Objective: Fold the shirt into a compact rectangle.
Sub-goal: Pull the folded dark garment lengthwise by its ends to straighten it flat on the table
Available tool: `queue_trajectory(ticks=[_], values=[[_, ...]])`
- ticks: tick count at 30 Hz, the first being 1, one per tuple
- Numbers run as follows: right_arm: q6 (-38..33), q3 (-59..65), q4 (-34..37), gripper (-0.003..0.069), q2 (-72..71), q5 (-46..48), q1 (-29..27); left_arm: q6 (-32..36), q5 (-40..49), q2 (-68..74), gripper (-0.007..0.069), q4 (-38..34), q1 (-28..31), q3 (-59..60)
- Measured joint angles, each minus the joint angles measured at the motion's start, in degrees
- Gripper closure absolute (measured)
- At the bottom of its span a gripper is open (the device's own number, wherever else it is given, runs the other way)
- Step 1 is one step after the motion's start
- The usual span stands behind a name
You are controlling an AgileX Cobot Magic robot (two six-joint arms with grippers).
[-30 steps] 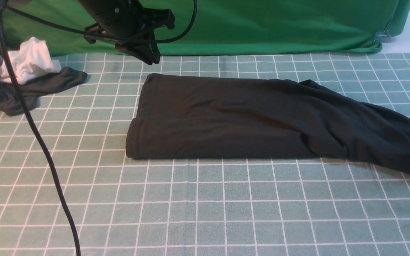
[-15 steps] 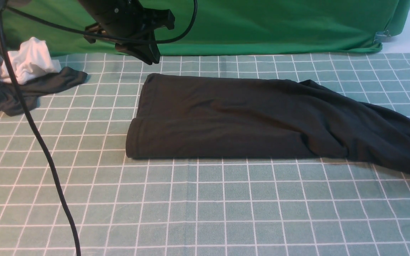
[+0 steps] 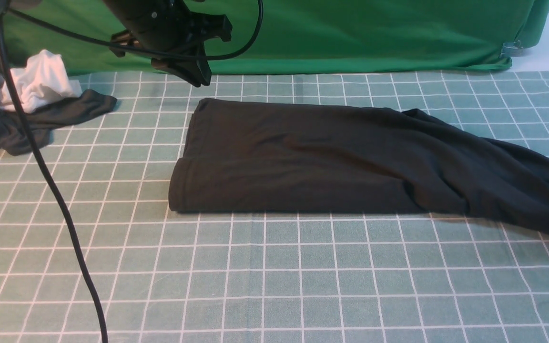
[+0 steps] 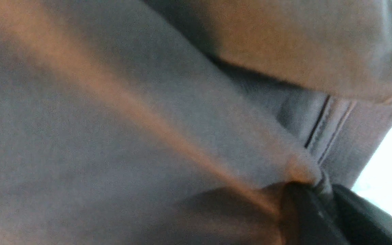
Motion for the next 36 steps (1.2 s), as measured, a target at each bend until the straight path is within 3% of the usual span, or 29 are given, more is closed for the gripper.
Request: queue_trajectory(ticks=[12, 21, 24, 29, 31, 36], values=[[-0.3, -3.4, -4.4, 0.0599, -7.0, 2.9, -0.7, 0.1, 0.0, 0.0, 0.059, 0.2, 0.0, 0.0], [-0.3, -4.0, -5.7, 0.0573, -4.1, -5.3, -1.0, 0.1, 0.0, 0.0, 0.059, 1.5, 0.0, 0.0], [-0.3, -4.0, -5.8, 0.051, -2.2, -7.4, -1.0, 0.1, 0.0, 0.0, 0.059, 1.7, 0.0, 0.0], [2.2, -4.2, -6.8, 0.0211, -0.8, -6.9, -1.0, 0.1, 0.0, 0.0, 0.059, 1.7, 0.0, 0.0], [4.3, -4.9, -7.5, 0.0122, -0.8, -4.7, -1.0, 0.1, 0.0, 0.0, 0.059, 1.7, 0.0, 0.0], [8.0, -5.7, -5.9, 0.0076, -0.7, -0.1, -2.8, 0.1, 0.0, 0.3, 0.059, 1.7, 0.0, 0.0]])
